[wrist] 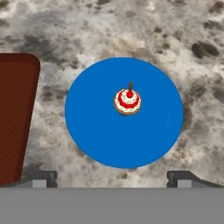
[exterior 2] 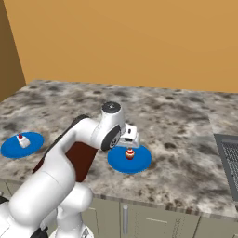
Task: Move the dessert items from the plates to the tray.
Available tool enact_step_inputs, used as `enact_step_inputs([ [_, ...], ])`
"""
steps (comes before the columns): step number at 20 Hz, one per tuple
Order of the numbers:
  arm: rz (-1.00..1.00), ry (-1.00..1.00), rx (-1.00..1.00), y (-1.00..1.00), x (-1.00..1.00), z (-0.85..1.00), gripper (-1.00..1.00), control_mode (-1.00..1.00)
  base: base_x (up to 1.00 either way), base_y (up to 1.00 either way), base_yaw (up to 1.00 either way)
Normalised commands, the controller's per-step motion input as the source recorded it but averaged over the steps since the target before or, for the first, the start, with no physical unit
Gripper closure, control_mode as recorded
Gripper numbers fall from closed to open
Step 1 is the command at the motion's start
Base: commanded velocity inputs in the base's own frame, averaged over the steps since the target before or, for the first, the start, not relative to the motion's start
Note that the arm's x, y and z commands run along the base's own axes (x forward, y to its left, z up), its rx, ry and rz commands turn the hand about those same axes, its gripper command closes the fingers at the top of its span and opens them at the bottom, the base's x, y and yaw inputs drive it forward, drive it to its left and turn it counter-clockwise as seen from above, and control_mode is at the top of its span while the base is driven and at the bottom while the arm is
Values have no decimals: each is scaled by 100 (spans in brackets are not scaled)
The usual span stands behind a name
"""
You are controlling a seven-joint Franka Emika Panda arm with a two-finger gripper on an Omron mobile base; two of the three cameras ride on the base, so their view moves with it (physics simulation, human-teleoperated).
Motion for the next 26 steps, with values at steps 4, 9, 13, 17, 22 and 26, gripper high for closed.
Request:
enact_step_inputs([
  [4, 0, 0, 0, -9, 9, -26, -100, -100, 0, 0, 0],
  [9, 0, 0, 0, -8, 10, -22, -100, -100, 0, 0, 0],
  [13, 0, 0, 0, -8, 16, -23, -100, -100, 0, 0, 0],
  [17, 0, -2, 0, -6, 21, -27, -100, -100, 0, 0, 0],
  [22, 0, 0, 0, -3, 28, -26, -100, -100, 0, 0, 0],
  [26, 0, 0, 0, -9, 24, -21, -100, -100, 0, 0, 0],
])
